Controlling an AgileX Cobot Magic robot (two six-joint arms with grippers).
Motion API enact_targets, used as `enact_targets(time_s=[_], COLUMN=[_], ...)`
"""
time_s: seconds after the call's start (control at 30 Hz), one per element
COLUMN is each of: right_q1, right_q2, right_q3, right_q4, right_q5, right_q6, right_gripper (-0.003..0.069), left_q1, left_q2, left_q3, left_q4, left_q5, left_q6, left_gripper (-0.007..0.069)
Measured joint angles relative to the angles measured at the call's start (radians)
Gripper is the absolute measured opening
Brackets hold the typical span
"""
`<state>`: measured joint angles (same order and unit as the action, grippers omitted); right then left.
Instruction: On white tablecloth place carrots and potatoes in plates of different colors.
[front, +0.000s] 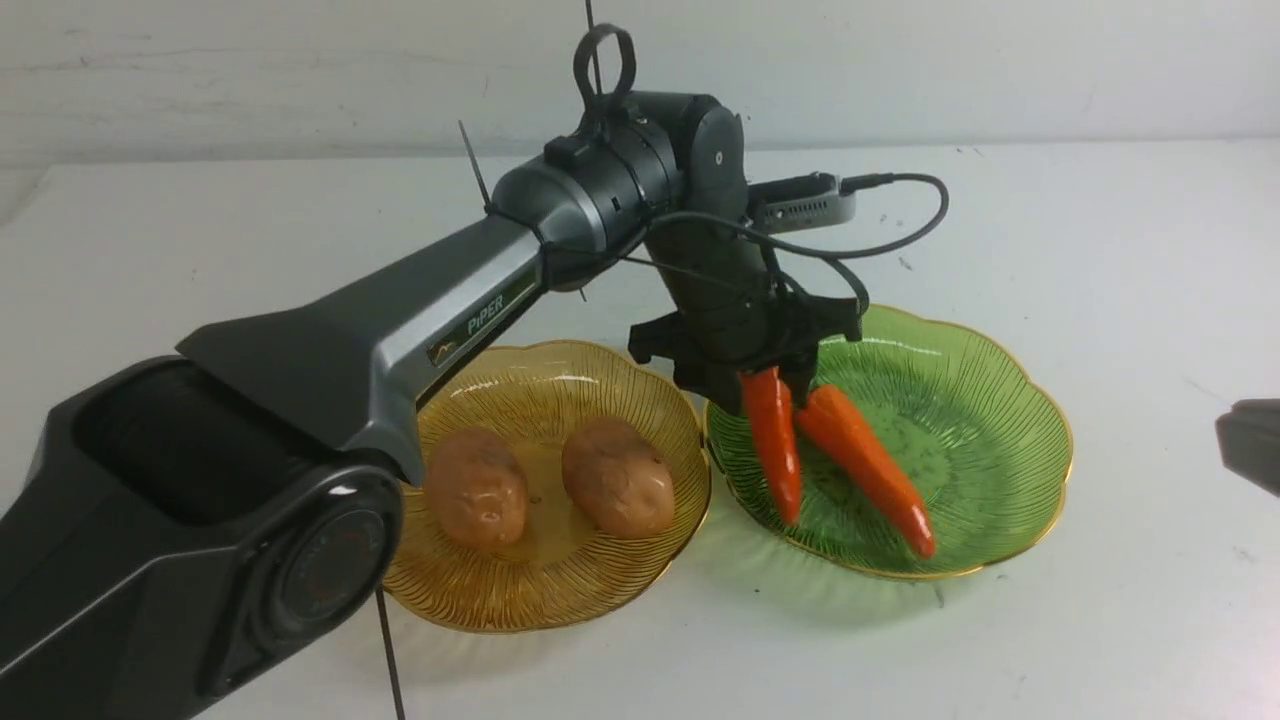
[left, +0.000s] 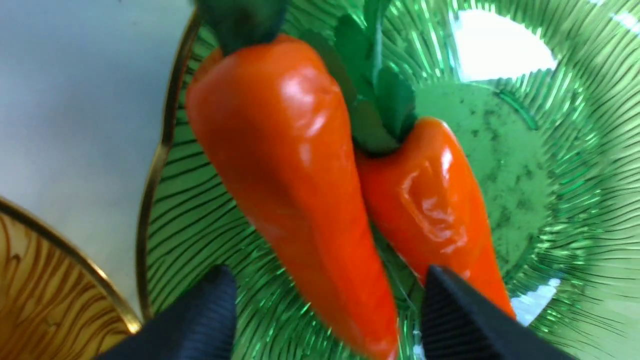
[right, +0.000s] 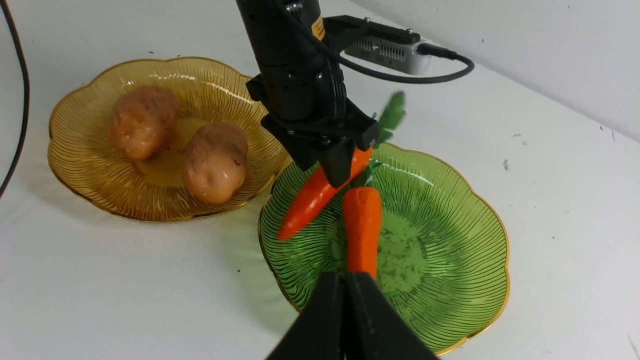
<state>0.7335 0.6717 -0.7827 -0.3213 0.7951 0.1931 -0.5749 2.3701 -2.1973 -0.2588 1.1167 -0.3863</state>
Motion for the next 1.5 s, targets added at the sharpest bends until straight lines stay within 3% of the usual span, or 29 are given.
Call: enact_targets(time_s=[0.2, 0.37, 0.5, 0.53, 0.57, 0.67, 0.73, 0.93, 0.97, 1.0, 1.17, 1.5], right_q1=[0.000, 0.000, 0.000, 0.000, 0.000, 0.000, 0.000, 0.000, 0.000, 0.000, 0.000, 0.000], right_q2=[0.000, -0.017, -0.089, -0.142, -0.184, -0.302, -0.387, -0.539, -0.541, -0.541, -0.539, -0.539], right_q3=[0.000, -0.003, -0.011, -0.011, -0.011, 0.011, 0.056, 0.280, 0.297, 0.375, 0.475, 0.488], right_q4=[0.001, -0.006, -0.007, -0.007, -0.007, -0.006, 0.004, 0.081, 0.083, 0.086, 0.073, 0.169], right_q5=[0.000, 0.065, 0.174, 0.239, 0.288, 0.360, 0.343, 0.005, -0.029, -0.190, -0.444, -0.442], right_q6=[0.000, 0.002, 0.029, 0.044, 0.050, 0.061, 0.066, 0.060, 0.059, 0.059, 0.059, 0.015], right_gripper=[-0.0015, -0.0015, -0.0015, -0.0015, -0.0015, -0.0015, -0.0015, -0.0015, -0.0015, -0.0015, -0.0015, -0.0015], left_q1=[0.000, 0.009, 0.023, 0.031, 0.035, 0.038, 0.038, 0.038, 0.038, 0.038, 0.038, 0.038], left_q2=[-0.001, -0.002, -0.014, -0.042, -0.059, -0.108, -0.138, -0.179, -0.182, -0.189, -0.203, -0.203], left_q3=[-0.006, -0.052, -0.138, -0.178, -0.192, -0.214, -0.217, -0.218, -0.218, -0.218, -0.218, -0.218], left_q4=[-0.011, -0.040, -0.043, -0.044, -0.044, -0.044, -0.046, -0.049, -0.049, -0.049, -0.048, -0.048], left_q5=[0.012, 0.103, 0.114, 0.114, 0.114, 0.121, 0.128, 0.134, 0.135, 0.135, 0.136, 0.136], left_q6=[-0.002, 0.007, 0.053, 0.095, 0.118, 0.192, 0.251, 0.331, 0.333, 0.347, 0.372, 0.375], left_gripper=[0.0581, 0.0607, 0.0503, 0.0378, 0.0311, 0.0116, 0.0034, -0.0003, -0.0003, -0.0003, -0.0003, -0.0003])
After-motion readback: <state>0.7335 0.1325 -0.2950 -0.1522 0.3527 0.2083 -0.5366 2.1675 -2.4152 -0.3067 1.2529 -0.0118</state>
